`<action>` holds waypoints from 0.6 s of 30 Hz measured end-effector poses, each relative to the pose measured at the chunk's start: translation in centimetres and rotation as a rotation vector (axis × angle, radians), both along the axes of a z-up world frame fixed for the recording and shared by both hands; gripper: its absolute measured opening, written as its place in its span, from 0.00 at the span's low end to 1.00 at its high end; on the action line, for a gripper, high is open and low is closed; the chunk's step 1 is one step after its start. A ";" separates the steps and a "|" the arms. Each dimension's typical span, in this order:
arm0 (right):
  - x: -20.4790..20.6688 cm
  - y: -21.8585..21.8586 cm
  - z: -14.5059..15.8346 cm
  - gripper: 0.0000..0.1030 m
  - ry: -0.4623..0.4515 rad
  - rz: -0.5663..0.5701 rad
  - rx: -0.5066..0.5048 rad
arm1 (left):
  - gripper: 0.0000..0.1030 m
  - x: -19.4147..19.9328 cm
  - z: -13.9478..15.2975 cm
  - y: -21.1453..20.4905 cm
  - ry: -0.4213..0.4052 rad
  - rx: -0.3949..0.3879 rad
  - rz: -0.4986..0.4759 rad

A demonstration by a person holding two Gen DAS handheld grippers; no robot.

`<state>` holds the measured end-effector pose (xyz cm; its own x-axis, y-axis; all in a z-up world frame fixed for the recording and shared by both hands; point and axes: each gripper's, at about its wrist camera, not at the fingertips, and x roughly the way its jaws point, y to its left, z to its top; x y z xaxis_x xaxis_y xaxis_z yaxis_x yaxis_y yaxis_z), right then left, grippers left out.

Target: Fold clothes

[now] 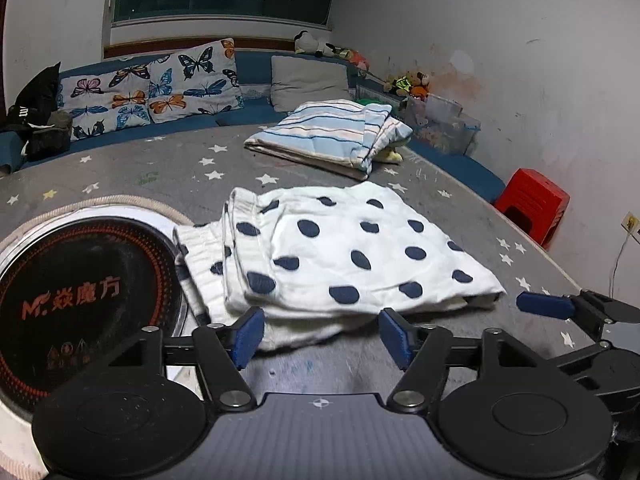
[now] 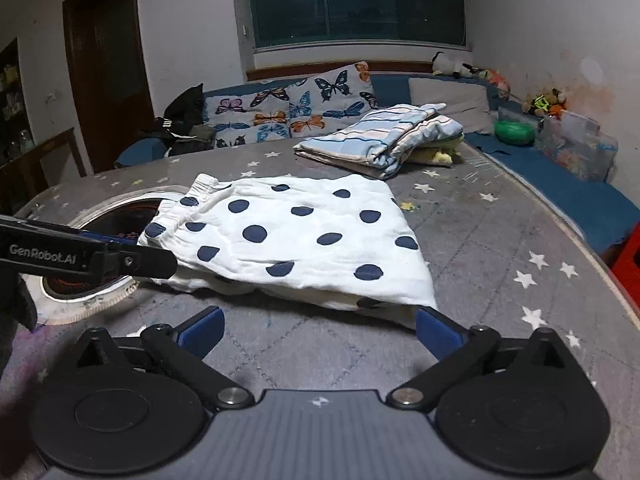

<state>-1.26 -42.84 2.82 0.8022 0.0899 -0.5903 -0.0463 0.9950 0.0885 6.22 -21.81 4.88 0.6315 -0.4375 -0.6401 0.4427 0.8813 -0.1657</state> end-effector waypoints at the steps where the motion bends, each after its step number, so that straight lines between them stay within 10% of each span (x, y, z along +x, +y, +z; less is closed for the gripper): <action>1: -0.1 0.0 0.0 1.00 0.003 0.000 0.004 | 0.68 -0.2 -0.1 0.0 -0.001 0.004 -0.001; 18: -0.7 0.7 0.0 1.00 0.013 -0.026 -0.026 | 0.87 -1.8 -0.4 0.4 -0.009 0.019 0.009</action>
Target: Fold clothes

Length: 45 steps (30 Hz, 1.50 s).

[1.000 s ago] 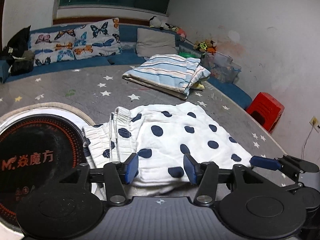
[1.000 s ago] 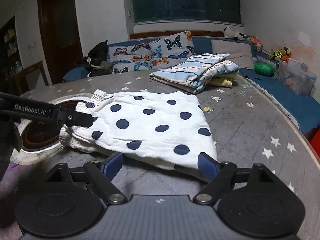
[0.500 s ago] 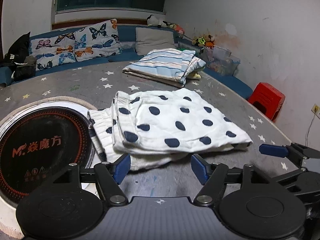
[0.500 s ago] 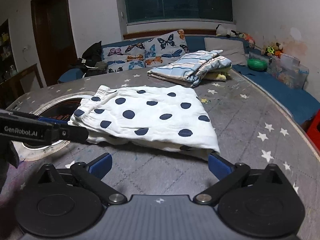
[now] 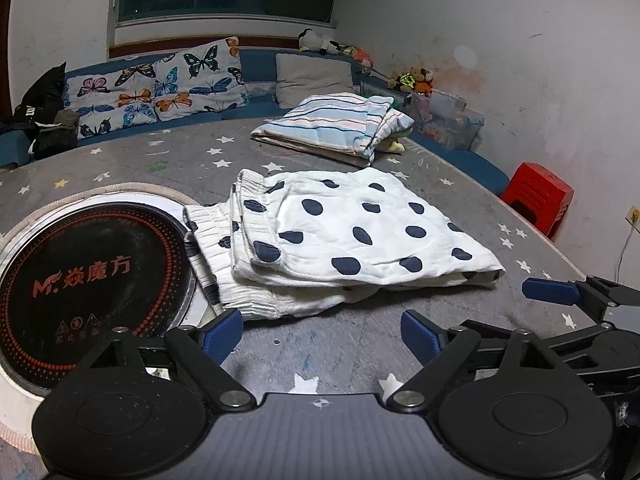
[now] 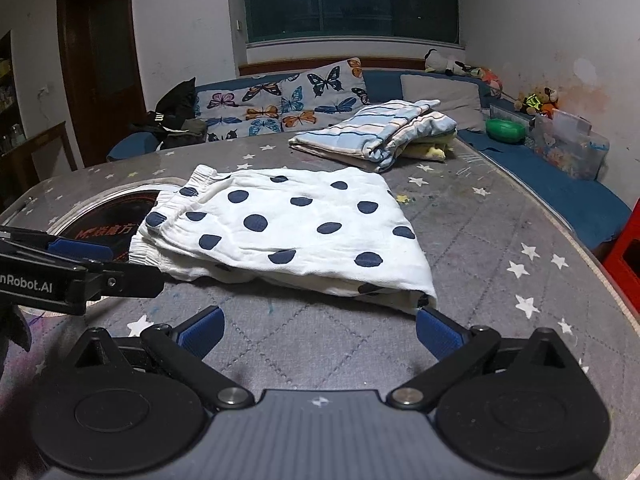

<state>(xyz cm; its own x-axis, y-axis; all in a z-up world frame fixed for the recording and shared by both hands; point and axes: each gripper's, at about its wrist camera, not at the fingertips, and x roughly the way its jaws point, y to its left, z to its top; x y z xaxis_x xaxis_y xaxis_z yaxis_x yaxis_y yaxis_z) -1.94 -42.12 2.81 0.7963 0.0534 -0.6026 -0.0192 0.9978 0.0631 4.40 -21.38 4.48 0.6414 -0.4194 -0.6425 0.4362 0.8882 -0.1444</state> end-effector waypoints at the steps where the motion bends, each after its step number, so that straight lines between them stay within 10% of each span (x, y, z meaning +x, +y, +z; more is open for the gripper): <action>1: -0.1 0.0 0.0 1.00 0.000 -0.004 0.000 | 0.88 -0.1 0.0 -0.1 -0.003 0.003 -0.002; 45: -0.3 0.5 -0.6 1.00 0.028 -0.030 -0.010 | 1.00 -1.2 -0.6 -0.2 0.018 0.039 0.008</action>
<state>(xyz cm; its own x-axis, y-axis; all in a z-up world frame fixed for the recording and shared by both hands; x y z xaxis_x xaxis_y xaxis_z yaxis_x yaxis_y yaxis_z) -2.22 -41.59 2.20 0.7801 0.0238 -0.6252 0.0124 0.9985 0.0535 3.19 -21.57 3.84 0.6327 -0.3889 -0.6697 0.4266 0.8967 -0.1178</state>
